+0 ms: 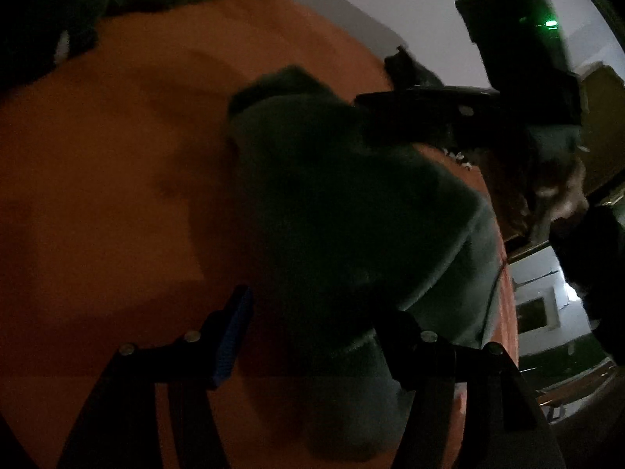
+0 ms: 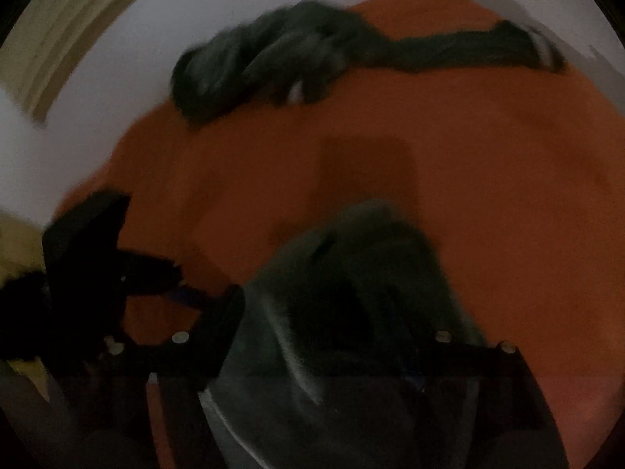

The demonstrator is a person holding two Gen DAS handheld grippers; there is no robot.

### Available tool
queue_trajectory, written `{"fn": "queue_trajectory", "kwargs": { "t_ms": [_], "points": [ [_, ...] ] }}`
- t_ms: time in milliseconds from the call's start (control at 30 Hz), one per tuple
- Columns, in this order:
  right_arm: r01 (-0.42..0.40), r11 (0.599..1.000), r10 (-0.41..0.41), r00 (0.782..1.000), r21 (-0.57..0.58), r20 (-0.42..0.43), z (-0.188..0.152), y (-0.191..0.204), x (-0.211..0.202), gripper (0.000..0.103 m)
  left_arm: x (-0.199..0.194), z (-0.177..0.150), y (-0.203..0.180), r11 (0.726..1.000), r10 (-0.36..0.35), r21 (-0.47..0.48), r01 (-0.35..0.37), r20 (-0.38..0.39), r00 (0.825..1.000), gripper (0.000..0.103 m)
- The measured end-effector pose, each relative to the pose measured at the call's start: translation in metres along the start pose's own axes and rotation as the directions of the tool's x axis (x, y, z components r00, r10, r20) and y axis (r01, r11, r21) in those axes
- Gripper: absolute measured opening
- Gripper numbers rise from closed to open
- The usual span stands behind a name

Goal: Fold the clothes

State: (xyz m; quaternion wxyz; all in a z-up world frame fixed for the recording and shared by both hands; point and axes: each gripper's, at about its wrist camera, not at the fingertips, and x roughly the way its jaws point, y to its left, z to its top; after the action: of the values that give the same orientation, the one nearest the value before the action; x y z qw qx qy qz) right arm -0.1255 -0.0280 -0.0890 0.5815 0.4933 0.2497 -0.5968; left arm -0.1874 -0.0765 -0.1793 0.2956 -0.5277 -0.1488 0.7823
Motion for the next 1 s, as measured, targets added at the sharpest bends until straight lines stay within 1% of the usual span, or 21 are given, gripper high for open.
{"fn": "queue_trajectory", "kwargs": {
  "t_ms": [33,67,100,133,200,233,267,300,333,433,500,533,567,600,633,700,767,800,867,933,1000],
  "points": [
    [0.009,1.000,-0.009,1.000,-0.001,0.003,0.001,0.001,0.004,0.049,0.001,0.001,-0.002,1.000,0.000,0.002,0.000,0.014,1.000,0.043],
    [0.018,1.000,-0.018,1.000,-0.003,0.007,0.003,0.002,0.009,0.008,0.002,0.001,-0.003,1.000,0.000,0.005,-0.001,0.028,1.000,0.029],
    [0.027,1.000,-0.027,1.000,-0.004,0.010,0.004,0.004,0.013,0.007,0.000,0.002,-0.006,1.000,0.018,0.006,-0.019,0.055,0.998,0.028],
    [0.044,0.999,-0.044,0.999,-0.001,0.032,0.006,0.004,0.013,0.007,-0.005,0.003,-0.007,0.999,0.044,0.006,-0.044,0.087,0.995,0.020],
    [0.103,0.994,-0.106,0.984,0.029,0.143,0.012,0.002,-0.009,0.006,-0.022,0.003,-0.007,0.997,0.079,-0.031,-0.075,0.164,0.983,0.021],
    [0.099,0.994,-0.106,0.981,0.051,0.165,0.015,-0.002,-0.015,0.006,-0.028,0.000,-0.005,0.995,0.090,-0.066,-0.079,0.176,0.980,0.029],
    [0.101,0.992,-0.112,0.978,0.069,0.177,0.017,-0.007,-0.019,0.006,-0.033,-0.004,-0.002,0.991,0.098,-0.108,-0.080,0.172,0.980,0.055],
    [0.119,0.990,-0.131,0.977,0.080,0.167,0.019,-0.012,-0.017,0.006,-0.038,-0.008,0.001,0.985,0.106,-0.150,-0.080,0.168,0.980,0.067],
    [0.131,0.987,-0.144,0.977,0.091,0.158,0.019,-0.016,-0.015,0.006,-0.040,-0.016,0.003,0.983,0.086,-0.175,-0.057,0.164,0.983,0.075],
    [0.125,0.983,-0.144,0.979,0.135,0.141,0.015,-0.026,-0.006,0.006,-0.029,-0.044,-0.006,0.991,0.034,-0.133,-0.023,0.086,0.996,0.075],
    [0.116,0.980,-0.139,0.981,0.163,0.136,0.016,-0.032,-0.003,0.006,-0.015,-0.058,-0.017,0.996,0.025,-0.084,-0.021,0.037,0.999,0.075],
    [0.109,0.978,-0.134,0.982,0.177,0.133,0.019,-0.035,-0.001,0.006,-0.007,-0.064,-0.024,0.998,0.023,-0.058,-0.022,0.014,1.000,0.059],
    [0.099,0.977,-0.125,0.984,0.191,0.126,0.025,-0.036,0.004,0.006,0.001,-0.068,-0.029,0.999,0.022,-0.041,-0.022,-0.006,1.000,0.029],
    [0.089,0.975,-0.115,0.986,0.205,0.119,0.031,-0.037,0.006,0.006,0.004,-0.071,-0.033,0.998,0.028,-0.048,-0.028,-0.007,1.000,0.028],
    [0.079,0.973,-0.107,0.987,0.218,0.120,0.035,-0.039,0.004,0.006,0.001,-0.075,-0.035,0.997,0.027,-0.069,-0.026,0.019,0.999,0.025],
    [0.066,0.968,-0.102,0.985,0.242,0.139,0.042,-0.041,-0.004,0.006,-0.015,-0.079,-0.040,0.995,0.009,-0.099,-0.001,0.084,0.996,0.023],
    [0.056,0.965,-0.086,0.990,0.255,0.110,0.043,-0.047,0.006,0.006,-0.024,-0.085,-0.044,0.998,0.028,-0.061,-0.020,0.124,0.992,0.023],
    [0.051,0.964,-0.079,0.992,0.261,0.096,0.043,-0.050,0.010,0.006,-0.022,-0.089,-0.043,0.998,0.047,-0.055,-0.041,0.110,0.993,0.023],
    [0.041,0.961,-0.062,0.996,0.274,0.068,0.043,-0.056,0.020,0.006,-0.014,-0.094,-0.036,0.997,0.035,-0.077,-0.030,0.069,0.997,0.023],
    [0.026,0.960,-0.043,0.998,0.280,0.055,0.041,-0.058,0.026,0.006,-0.022,-0.094,-0.041,0.999,0.001,-0.053,0.004,0.097,0.995,0.025],
    [0.009,0.962,-0.020,0.999,0.273,0.035,0.041,-0.055,0.025,0.009,-0.027,-0.094,-0.047,1.000,-0.007,-0.025,0.009,0.107,0.994,0.028]
  ]
}}
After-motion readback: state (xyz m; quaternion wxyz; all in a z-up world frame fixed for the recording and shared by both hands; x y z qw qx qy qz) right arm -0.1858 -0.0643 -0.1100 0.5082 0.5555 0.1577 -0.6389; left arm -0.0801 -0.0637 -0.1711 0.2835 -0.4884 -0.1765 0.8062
